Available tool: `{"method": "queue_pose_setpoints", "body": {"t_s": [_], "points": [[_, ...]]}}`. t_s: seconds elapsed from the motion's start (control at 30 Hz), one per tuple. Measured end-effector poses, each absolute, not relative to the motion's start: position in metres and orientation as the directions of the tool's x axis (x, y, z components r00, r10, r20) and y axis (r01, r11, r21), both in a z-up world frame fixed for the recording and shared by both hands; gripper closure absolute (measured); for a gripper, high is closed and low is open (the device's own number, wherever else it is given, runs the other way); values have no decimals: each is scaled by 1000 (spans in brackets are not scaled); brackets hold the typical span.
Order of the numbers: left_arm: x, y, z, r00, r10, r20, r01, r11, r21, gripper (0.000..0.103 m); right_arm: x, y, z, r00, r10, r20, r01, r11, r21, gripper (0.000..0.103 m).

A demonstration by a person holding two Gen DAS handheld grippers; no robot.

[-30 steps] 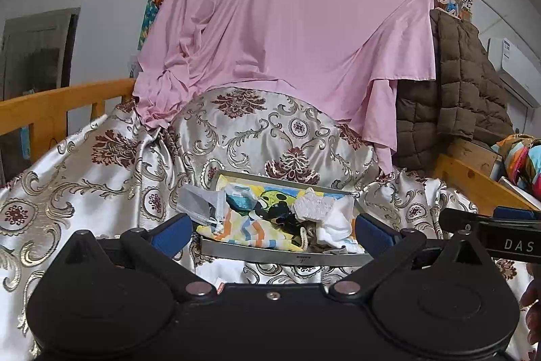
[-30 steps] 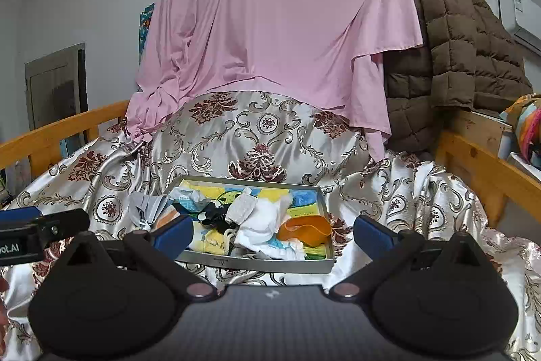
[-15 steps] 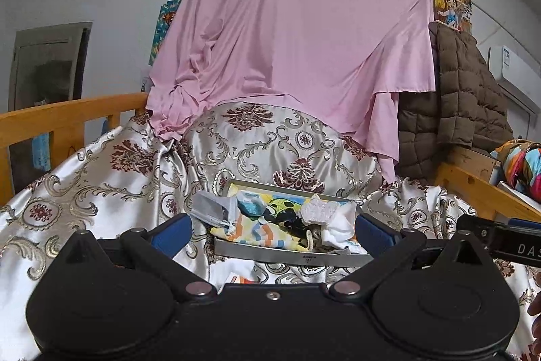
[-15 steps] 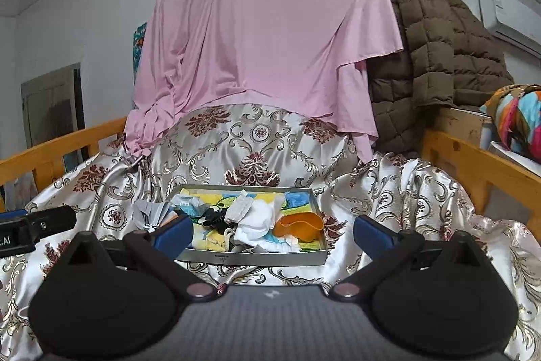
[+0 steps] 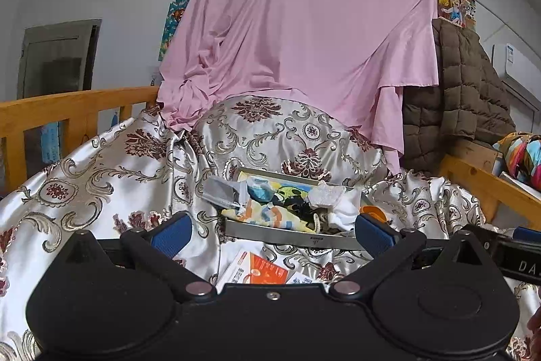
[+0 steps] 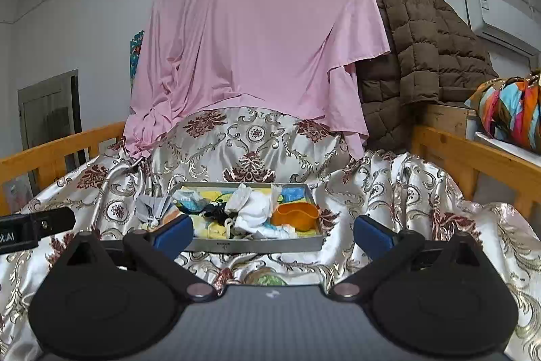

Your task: Organize soft objects

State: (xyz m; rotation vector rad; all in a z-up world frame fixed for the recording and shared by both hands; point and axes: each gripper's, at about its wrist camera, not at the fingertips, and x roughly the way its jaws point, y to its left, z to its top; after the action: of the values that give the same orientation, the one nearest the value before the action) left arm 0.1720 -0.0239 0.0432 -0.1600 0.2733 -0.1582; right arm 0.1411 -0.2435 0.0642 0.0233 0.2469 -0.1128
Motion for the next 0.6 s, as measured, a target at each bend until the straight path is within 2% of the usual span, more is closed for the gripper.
{"method": "queue_pose_setpoints", "body": {"t_s": [0.6], "points": [[145, -9, 22, 955, -131, -268, 80, 978, -191, 1, 113, -241, 40, 960, -133, -246, 142, 990, 18, 0]]}}
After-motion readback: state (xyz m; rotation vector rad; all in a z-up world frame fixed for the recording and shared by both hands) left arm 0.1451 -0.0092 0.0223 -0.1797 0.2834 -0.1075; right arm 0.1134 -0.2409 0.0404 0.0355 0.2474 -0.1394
